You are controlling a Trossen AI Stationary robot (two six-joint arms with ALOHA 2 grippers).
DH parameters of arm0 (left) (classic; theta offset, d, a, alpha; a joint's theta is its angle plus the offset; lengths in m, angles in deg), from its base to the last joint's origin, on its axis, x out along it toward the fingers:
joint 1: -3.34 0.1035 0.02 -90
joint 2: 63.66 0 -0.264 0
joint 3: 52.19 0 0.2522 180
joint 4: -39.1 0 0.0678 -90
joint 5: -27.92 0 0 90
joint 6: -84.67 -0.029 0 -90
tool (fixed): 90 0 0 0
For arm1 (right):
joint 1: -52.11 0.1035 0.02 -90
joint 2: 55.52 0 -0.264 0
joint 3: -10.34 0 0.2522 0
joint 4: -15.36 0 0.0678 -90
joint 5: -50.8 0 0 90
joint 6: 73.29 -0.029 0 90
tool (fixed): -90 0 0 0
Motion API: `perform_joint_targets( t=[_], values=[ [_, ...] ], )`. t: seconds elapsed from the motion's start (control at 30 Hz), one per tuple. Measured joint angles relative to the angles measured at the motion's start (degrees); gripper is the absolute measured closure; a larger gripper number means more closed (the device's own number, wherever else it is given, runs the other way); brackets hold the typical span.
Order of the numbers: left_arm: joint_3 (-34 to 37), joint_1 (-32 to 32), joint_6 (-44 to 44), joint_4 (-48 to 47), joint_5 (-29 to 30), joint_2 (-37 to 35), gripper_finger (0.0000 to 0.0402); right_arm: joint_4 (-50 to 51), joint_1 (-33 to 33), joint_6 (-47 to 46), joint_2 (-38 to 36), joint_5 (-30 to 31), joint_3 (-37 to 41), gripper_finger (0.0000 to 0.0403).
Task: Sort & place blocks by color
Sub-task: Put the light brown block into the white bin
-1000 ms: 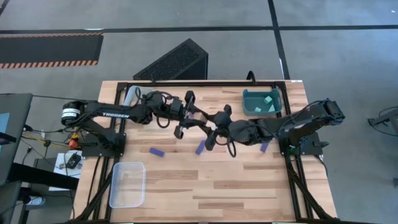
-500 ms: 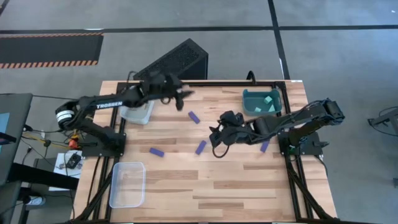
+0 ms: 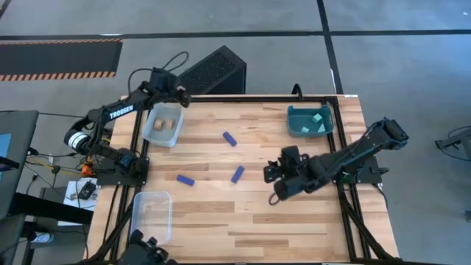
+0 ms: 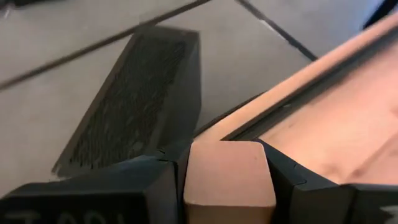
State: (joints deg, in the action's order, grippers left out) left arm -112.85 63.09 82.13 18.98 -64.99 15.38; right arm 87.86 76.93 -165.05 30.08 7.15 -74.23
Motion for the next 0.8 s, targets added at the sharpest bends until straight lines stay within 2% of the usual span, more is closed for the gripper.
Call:
perform_joint_targets(
  t=[0.1,0.2,0.4,0.53,0.8],
  values=[
    [1.94,1.65,0.67,0.65,-0.52,-0.01,0.0297,4.16,1.8,-4.89,0.0,0.11,0.02,0.0181],
    [2.87,1.71,0.99,0.91,1.74,0.0,0.0297,7.01,2.61,-7.33,0.0,0.09,0.04,0.0182],
    [4.68,1.73,5.91,0.08,7.67,-0.01,0.029,10.79,2.31,-7.43,-0.17,-0.66,0.04,0.0182],
    [5.32,1.71,8.85,-1.25,8.67,0.02,0.0289,11.48,2.09,-7.41,-0.22,-2.76,0.04,0.0182],
    [5.34,1.71,15.04,-2.43,9.62,0.02,0.0284,12.52,3.51,-7.39,-0.22,-3.18,0.04,0.0182]
  ],
)
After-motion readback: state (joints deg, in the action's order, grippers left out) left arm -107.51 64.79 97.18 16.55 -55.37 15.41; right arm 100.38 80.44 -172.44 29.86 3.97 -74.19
